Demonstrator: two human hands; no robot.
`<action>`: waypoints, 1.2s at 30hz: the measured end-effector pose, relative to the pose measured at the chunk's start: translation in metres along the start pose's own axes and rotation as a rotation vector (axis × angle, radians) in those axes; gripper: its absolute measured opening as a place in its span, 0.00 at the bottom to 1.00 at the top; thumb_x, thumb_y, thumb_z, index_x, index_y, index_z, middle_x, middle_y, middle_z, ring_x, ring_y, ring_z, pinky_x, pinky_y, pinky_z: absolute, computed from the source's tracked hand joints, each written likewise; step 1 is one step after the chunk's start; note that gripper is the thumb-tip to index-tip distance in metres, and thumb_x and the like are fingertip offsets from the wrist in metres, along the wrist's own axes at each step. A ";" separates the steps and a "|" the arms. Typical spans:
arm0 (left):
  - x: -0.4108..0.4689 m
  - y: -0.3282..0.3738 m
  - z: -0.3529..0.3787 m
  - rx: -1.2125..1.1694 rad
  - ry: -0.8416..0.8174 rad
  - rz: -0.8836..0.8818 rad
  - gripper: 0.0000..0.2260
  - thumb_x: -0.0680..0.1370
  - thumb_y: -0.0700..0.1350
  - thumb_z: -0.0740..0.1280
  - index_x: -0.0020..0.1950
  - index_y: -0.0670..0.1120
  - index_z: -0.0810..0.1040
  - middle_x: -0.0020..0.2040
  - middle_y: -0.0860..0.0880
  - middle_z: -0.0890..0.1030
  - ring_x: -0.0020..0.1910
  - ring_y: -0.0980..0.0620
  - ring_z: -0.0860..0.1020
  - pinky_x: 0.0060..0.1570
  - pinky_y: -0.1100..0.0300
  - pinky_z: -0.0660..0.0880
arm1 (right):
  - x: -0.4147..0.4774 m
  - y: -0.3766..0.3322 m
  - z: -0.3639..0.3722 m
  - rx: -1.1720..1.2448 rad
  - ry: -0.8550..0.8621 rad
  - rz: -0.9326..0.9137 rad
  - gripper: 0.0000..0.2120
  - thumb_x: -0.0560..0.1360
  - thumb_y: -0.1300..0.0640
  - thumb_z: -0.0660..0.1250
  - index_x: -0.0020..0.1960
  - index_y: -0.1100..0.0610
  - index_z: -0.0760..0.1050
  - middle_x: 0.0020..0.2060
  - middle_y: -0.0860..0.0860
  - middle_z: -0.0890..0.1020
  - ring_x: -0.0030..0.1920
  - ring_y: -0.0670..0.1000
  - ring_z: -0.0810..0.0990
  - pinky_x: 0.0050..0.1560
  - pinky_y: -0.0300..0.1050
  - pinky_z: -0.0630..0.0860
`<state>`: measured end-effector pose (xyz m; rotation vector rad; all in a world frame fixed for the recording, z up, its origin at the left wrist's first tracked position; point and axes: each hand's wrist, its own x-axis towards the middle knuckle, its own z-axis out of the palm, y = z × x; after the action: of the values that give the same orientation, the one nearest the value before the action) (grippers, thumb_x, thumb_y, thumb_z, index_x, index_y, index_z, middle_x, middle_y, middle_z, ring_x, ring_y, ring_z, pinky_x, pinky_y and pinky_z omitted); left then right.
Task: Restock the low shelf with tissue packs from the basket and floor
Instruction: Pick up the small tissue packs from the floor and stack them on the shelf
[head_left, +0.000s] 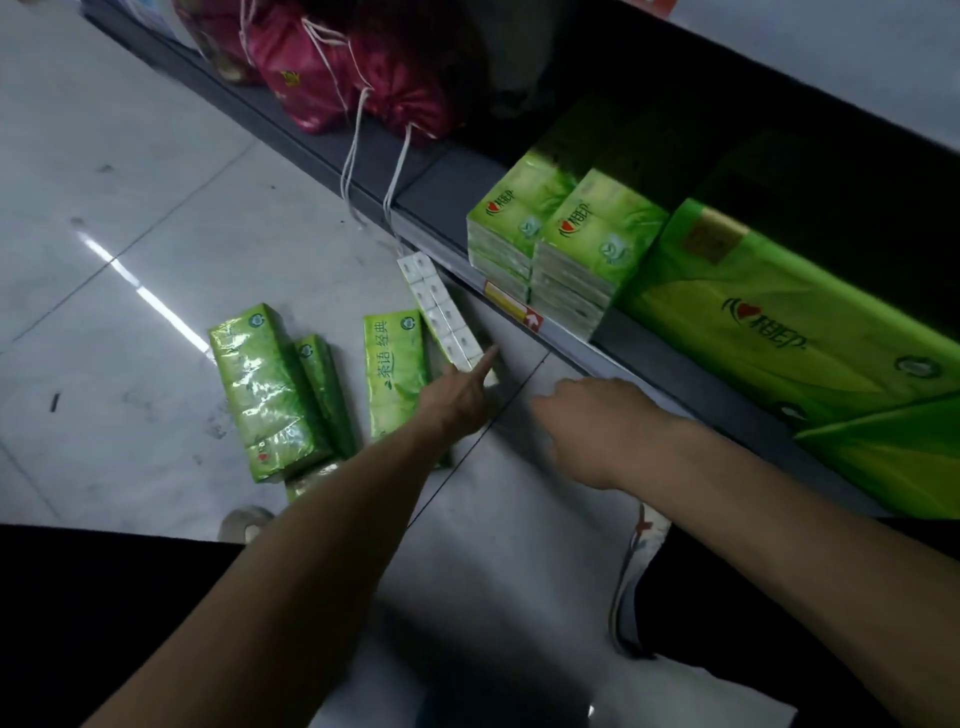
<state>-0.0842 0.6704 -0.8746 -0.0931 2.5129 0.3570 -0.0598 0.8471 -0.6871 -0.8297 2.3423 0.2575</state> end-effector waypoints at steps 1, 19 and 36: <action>0.007 0.004 0.004 0.011 -0.030 -0.014 0.30 0.84 0.59 0.57 0.82 0.65 0.46 0.67 0.35 0.75 0.52 0.38 0.77 0.44 0.48 0.77 | 0.001 0.000 -0.003 0.000 0.015 0.008 0.13 0.82 0.56 0.62 0.66 0.54 0.71 0.62 0.56 0.76 0.61 0.60 0.77 0.49 0.50 0.69; -0.063 -0.033 -0.054 -0.594 0.298 -0.180 0.08 0.78 0.51 0.66 0.57 0.58 0.77 0.44 0.48 0.82 0.35 0.49 0.80 0.36 0.59 0.70 | 0.012 -0.004 -0.014 -0.053 0.014 -0.031 0.17 0.81 0.55 0.63 0.69 0.53 0.71 0.64 0.56 0.75 0.63 0.60 0.77 0.48 0.50 0.71; -0.229 -0.091 -0.181 -1.312 0.255 -0.162 0.15 0.78 0.40 0.63 0.58 0.54 0.84 0.53 0.46 0.75 0.51 0.46 0.77 0.59 0.45 0.80 | -0.015 -0.057 -0.065 0.110 0.236 -0.022 0.19 0.84 0.44 0.57 0.71 0.51 0.71 0.66 0.55 0.76 0.65 0.59 0.77 0.55 0.52 0.73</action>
<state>0.0180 0.5303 -0.6225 -0.8649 2.0280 1.9192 -0.0476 0.7854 -0.6258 -0.8714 2.5380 0.0212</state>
